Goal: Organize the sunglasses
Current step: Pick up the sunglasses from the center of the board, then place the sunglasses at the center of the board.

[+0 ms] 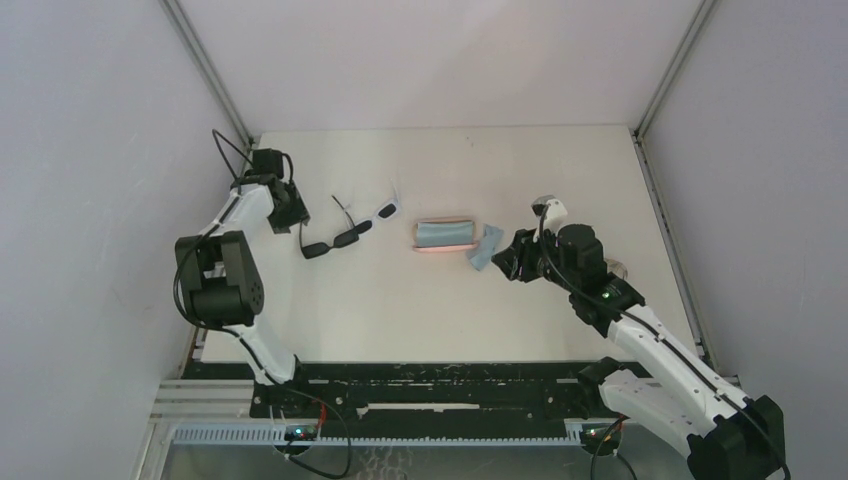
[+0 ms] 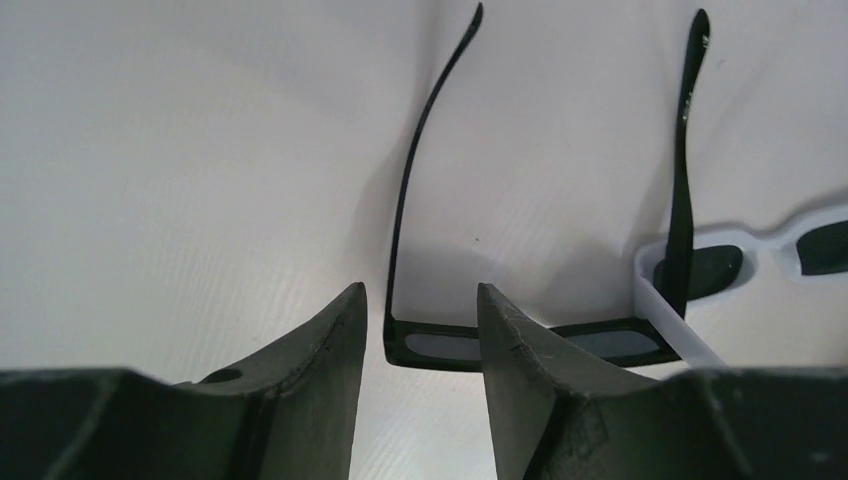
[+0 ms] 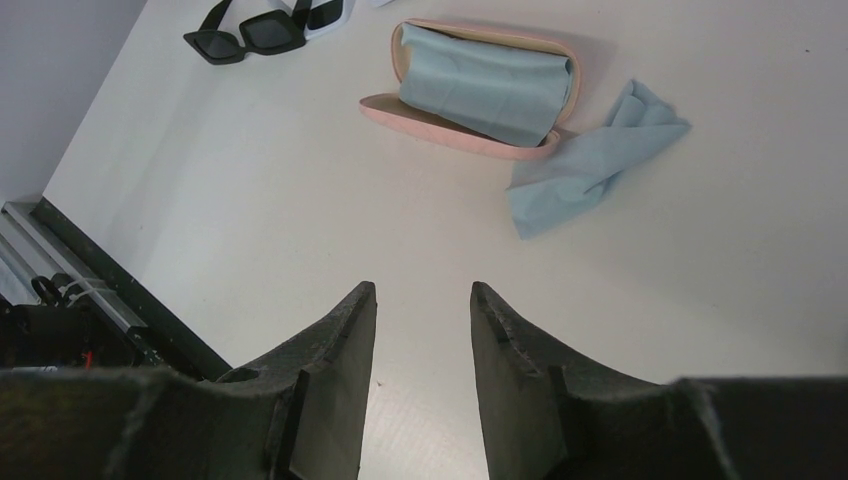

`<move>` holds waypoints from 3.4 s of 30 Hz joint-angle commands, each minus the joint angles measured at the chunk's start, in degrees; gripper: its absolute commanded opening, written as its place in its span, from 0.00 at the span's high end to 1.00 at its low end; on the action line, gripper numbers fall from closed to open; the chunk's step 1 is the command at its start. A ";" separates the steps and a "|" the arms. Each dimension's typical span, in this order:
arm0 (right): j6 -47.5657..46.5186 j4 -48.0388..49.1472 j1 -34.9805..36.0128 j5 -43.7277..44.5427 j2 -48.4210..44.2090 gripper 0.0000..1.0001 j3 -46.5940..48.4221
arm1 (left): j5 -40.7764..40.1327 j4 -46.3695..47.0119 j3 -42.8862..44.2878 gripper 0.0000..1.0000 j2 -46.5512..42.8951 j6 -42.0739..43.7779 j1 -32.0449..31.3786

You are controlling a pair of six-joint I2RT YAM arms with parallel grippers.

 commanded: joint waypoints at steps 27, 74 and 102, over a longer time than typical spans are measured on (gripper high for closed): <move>-0.43 1.06 -0.14 0.31 -0.65 0.60 -0.96 | 0.77 -1.39 1.23 0.66 9.29 -2.52 1.25; -0.10 0.62 -0.15 0.93 -4.65 0.61 0.10 | 13.64 1.12 1.35 1.00 -13.92 1.26 -1.75; 10.84 41.98 10.83 -29.29 -18.01 0.39 1.51 | 26.15 48.01 -28.17 1.00 -55.55 -6.07 -42.28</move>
